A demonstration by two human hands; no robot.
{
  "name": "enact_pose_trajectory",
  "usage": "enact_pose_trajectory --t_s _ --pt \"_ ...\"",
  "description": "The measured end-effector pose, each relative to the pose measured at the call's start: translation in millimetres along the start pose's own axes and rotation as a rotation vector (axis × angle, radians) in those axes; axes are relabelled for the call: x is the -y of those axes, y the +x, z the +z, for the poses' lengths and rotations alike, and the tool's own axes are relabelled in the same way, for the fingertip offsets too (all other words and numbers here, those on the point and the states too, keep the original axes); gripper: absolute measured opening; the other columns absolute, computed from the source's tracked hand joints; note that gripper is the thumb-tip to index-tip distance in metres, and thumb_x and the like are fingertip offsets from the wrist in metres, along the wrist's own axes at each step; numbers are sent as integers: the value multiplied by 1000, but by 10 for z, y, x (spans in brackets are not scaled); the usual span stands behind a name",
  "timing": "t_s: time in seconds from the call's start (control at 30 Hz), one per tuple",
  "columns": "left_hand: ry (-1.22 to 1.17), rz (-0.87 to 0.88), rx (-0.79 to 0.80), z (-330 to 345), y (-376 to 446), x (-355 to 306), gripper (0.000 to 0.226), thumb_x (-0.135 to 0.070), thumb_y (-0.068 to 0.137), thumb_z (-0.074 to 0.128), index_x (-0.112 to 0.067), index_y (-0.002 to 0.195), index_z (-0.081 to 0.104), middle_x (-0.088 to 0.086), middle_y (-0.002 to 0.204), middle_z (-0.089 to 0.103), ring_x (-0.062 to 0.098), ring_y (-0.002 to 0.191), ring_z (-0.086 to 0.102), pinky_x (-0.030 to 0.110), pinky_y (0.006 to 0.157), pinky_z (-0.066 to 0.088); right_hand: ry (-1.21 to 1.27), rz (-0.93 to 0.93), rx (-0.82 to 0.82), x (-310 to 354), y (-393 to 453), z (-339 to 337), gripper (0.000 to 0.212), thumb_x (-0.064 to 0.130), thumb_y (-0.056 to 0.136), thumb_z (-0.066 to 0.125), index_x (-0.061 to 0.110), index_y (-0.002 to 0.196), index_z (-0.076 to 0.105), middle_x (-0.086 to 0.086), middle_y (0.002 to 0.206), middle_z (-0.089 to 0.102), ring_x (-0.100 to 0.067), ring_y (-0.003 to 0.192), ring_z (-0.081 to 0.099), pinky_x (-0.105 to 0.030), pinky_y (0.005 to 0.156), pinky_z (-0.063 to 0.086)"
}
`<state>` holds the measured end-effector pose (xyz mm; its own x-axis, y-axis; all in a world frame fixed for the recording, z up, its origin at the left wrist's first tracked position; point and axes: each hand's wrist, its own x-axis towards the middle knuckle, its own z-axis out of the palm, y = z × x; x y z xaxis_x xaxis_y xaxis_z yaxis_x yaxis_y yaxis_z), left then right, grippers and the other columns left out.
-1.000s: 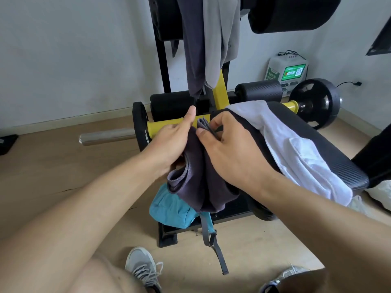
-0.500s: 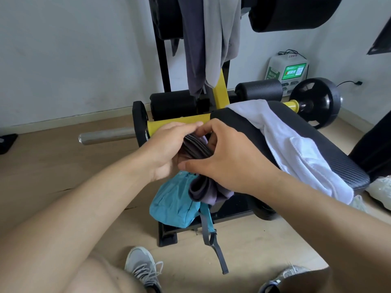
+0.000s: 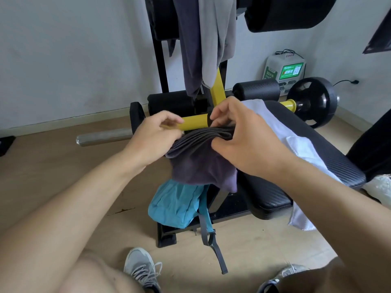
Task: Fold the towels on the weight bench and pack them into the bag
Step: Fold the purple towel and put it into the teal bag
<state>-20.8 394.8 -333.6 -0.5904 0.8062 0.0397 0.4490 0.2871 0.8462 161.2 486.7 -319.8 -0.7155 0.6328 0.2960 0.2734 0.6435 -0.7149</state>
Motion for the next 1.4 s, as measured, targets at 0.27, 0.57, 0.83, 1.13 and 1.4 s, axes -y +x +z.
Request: enact_pose_trajectory --t_s 0.27,0.57,0.83,1.13,1.4 --pt "156 250 431 89 -167 -127 58 -49 67 89 -38 120 67 -18 112 74 1 107 68 40 99 55 112 -75 22 -8 26 3 45 17 76 83 29 103 50 10 102 64 -21 78 69 -48 74 57" --pt "-212 260 254 68 -108 -44 23 -21 74 87 -27 94 77 -10 91 79 4 89 72 28 84 57 15 -36 53 -76 87 -184 48 47 63 91 23 94 63 5 90 69 -13 85 65 -35 80 54" --pt "-297 226 340 106 -117 -32 28 -14 84 76 -18 112 74 -2 108 78 14 108 72 30 99 55 104 -69 62 -146 86 -156 13 29 85 80 22 93 73 6 84 73 -9 79 69 -30 81 56" --pt "-587 -13 370 127 -97 -13 44 -38 93 65 0 115 71 27 125 67 35 109 60 59 112 38 204 -118 44 -157 96 -168 9 16 93 71 21 100 73 8 84 69 -2 77 63 -16 76 49" --pt "-517 86 405 172 -80 22 38 -28 89 58 -3 112 73 11 112 77 16 101 71 23 93 56 123 -157 73 -137 57 -137 7 31 94 70 38 92 69 23 82 69 2 81 66 -11 74 48"
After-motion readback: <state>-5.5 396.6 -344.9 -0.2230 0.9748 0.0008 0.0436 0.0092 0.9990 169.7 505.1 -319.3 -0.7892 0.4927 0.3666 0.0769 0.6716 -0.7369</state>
